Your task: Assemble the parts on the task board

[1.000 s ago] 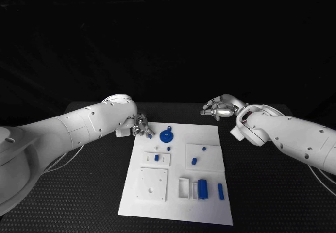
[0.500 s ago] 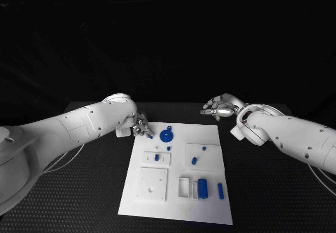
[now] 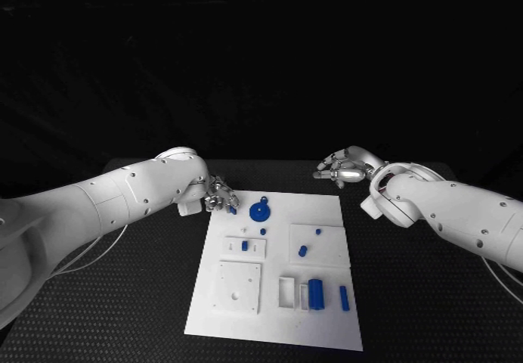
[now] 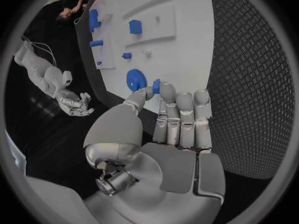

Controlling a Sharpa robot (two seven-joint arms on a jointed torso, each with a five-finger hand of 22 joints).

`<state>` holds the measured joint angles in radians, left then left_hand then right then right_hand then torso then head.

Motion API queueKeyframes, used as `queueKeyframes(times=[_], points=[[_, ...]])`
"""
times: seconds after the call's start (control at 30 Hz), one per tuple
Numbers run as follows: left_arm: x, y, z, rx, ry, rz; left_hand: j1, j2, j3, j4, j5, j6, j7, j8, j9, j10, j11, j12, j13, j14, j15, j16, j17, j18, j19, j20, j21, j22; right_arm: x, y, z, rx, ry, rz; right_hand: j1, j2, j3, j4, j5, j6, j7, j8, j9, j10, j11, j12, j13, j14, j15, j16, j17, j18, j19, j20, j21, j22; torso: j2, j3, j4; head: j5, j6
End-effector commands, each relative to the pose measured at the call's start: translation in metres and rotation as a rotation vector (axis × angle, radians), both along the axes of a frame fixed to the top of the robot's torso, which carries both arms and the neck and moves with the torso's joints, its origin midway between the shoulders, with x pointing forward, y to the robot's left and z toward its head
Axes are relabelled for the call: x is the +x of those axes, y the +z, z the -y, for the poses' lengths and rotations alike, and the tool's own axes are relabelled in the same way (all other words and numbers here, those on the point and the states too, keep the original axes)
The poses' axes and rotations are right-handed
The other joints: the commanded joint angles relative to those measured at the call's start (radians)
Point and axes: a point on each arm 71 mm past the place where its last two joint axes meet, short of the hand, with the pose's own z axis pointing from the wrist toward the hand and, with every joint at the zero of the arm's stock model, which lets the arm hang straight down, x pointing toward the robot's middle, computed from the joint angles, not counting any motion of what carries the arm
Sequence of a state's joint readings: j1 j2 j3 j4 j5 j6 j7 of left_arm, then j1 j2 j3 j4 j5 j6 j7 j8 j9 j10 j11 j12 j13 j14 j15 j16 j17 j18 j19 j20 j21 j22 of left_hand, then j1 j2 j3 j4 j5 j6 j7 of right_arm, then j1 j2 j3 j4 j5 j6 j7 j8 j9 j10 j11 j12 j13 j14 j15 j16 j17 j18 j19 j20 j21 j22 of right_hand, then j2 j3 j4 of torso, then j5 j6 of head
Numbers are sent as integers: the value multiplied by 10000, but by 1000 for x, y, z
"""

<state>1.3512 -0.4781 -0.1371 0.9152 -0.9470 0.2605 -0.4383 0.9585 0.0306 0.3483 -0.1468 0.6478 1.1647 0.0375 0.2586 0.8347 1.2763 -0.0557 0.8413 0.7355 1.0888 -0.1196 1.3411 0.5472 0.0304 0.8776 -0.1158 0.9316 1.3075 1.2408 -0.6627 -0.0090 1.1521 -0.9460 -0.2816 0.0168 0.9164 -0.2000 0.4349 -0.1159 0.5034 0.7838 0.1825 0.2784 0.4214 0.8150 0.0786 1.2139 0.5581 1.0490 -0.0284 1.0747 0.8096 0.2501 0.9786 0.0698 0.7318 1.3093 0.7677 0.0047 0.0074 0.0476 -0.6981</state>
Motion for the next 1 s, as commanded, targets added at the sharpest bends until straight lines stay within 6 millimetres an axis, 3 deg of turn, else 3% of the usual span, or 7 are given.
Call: queueKeyframes(times=[0.03,0.07,0.1,0.43,0.77,1.0], points=[[-4,4,-2,-875,589,344,-118,-49,1529,-1393,210,113,-24,71,28,194,-106,67,19,193,-72,66,16,-26,97,-1034,86,211,-1,0,0,-16,124,1,-25,93,-30,-46,65,6,50,55,-13,-76,-18,65,-13,-81,-12,52,-11,117,-26,14,-22,202,-8,-2,8,-6,-4],[-7,6,-3,-908,580,373,-23,-300,2087,-1230,-549,169,-46,64,29,252,-130,62,23,245,-95,70,16,-10,141,-1044,83,180,-1,0,1,-18,118,-4,-25,92,-30,-46,65,6,50,55,-13,-76,-18,65,-13,-81,-12,52,-11,117,-27,14,-22,202,-13,1,17,-8,-11],[-8,7,-3,-934,577,425,-79,-471,2569,-1106,-826,227,-60,57,27,304,-138,64,32,297,-107,81,21,-11,201,-1052,116,190,-1,0,2,-19,102,-4,-25,92,-30,-46,65,7,50,55,-13,-76,-18,66,-13,-81,-12,52,-11,117,-27,14,-22,202,-13,0,17,0,-5],[-38,14,-1,-789,-117,1082,-172,-634,2863,-1085,-746,325,-89,75,52,402,-172,80,55,390,-131,112,36,9,288,-1083,198,204,-1,0,3,-8,89,3,-30,89,-32,-45,66,8,50,57,-13,-76,-18,68,-16,-81,-12,54,-13,117,-27,15,-22,202,-51,-6,76,6,-45],[-73,-7,-3,86,-899,1307,-184,-768,2976,-1024,-638,433,-131,105,78,536,-212,77,56,521,-166,125,37,40,401,-1118,267,196,-2,-2,4,-5,70,-39,-31,92,-32,-45,69,10,50,58,-14,-76,-19,71,-19,-81,-13,56,-15,117,-26,15,-21,202,-48,-10,70,72,-121],[-83,-9,1,508,-1331,1691,-192,-836,3010,-983,-594,489,-153,118,90,614,-233,64,49,599,-187,130,36,55,463,-1136,297,190,-4,-4,3,12,132,-88,-32,93,-32,-45,70,10,49,59,-14,-76,-19,73,-22,-81,-13,57,-16,117,-26,15,-21,202,-32,-6,53,132,-210]])
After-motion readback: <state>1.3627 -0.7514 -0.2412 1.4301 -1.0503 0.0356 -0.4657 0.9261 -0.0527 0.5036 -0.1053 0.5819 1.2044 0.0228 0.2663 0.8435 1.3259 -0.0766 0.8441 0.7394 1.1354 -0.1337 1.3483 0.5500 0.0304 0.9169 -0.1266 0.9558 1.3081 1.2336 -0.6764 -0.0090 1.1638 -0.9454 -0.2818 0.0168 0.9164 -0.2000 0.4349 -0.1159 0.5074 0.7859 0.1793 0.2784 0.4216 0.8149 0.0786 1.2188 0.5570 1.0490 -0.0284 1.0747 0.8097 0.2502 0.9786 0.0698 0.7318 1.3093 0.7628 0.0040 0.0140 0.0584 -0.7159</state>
